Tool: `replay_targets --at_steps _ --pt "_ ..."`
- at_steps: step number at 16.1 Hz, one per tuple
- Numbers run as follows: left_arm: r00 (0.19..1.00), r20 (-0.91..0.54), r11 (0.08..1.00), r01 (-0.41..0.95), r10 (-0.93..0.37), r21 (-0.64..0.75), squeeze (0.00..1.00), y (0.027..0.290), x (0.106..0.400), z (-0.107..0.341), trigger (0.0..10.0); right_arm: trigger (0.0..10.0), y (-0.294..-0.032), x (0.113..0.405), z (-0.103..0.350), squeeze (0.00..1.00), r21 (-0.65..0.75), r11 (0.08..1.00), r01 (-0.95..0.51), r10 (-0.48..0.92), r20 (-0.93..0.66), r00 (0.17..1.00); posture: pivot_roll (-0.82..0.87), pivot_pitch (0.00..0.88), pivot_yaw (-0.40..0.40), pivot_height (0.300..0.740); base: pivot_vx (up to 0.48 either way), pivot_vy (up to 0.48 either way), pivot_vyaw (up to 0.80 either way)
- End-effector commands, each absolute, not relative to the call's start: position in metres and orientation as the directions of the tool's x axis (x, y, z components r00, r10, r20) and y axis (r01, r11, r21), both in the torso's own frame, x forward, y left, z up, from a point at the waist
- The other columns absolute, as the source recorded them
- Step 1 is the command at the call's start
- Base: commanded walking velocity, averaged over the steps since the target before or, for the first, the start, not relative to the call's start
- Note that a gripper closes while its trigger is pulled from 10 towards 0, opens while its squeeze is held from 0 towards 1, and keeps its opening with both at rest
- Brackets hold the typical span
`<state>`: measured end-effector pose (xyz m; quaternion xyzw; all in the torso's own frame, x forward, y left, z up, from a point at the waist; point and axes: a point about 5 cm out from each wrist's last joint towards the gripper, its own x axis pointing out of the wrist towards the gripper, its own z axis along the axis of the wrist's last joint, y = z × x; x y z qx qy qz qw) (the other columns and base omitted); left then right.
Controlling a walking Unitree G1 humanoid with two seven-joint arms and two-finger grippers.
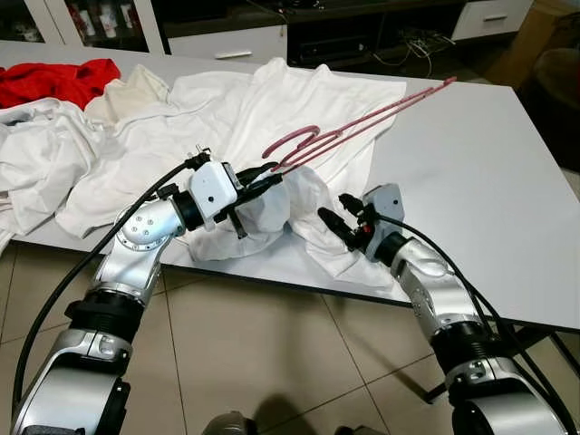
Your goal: Hang hanger
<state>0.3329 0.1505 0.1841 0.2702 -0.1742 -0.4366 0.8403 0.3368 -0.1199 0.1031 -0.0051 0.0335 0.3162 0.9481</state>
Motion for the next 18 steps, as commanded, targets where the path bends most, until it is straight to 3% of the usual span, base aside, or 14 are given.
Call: replay_targets --at_steps 1,5,6,8,12,18 --pt "0.547 0.071 0.465 0.627 -0.834 0.625 0.00 0.150 0.331 0.189 0.0 10.0 -0.116 0.340 0.105 0.00 -0.008 0.793 -0.609 0.607 -0.070 0.792 0.16 0.023 -0.006 0.740 0.000 0.000 0.00" --pt "0.543 0.071 0.461 0.628 -0.836 0.627 0.00 0.149 0.332 0.190 0.0 10.0 -0.111 0.340 0.089 0.00 -0.015 0.792 -0.611 0.602 -0.151 0.784 0.16 0.021 -0.004 0.740 0.000 0.000 0.00" --pt "0.543 0.071 0.460 0.628 -0.837 0.627 0.00 0.149 0.332 0.190 0.0 9.5 -0.110 0.340 0.088 0.00 -0.012 0.791 -0.612 0.603 -0.158 0.782 0.16 0.021 -0.004 0.740 0.000 0.000 0.00" --pt "0.540 0.070 0.458 0.630 -0.839 0.627 0.00 0.148 0.331 0.189 0.0 0.0 -0.107 0.338 0.083 0.00 0.003 0.789 -0.614 0.605 -0.177 0.777 0.16 0.023 -0.003 0.740 0.000 0.000 0.00" --pt "0.540 0.069 0.458 0.631 -0.839 0.626 0.00 0.148 0.331 0.189 0.0 0.0 -0.106 0.337 0.081 0.00 0.014 0.792 -0.611 0.604 -0.172 0.779 0.16 0.025 -0.003 0.740 0.000 0.000 0.00" --pt "0.539 0.071 0.457 0.629 -0.839 0.629 0.00 0.148 0.332 0.190 0.0 0.0 -0.128 0.351 0.094 0.00 -0.070 0.889 -0.453 0.442 -0.128 0.888 0.15 0.019 0.000 0.740 0.000 0.000 0.00"
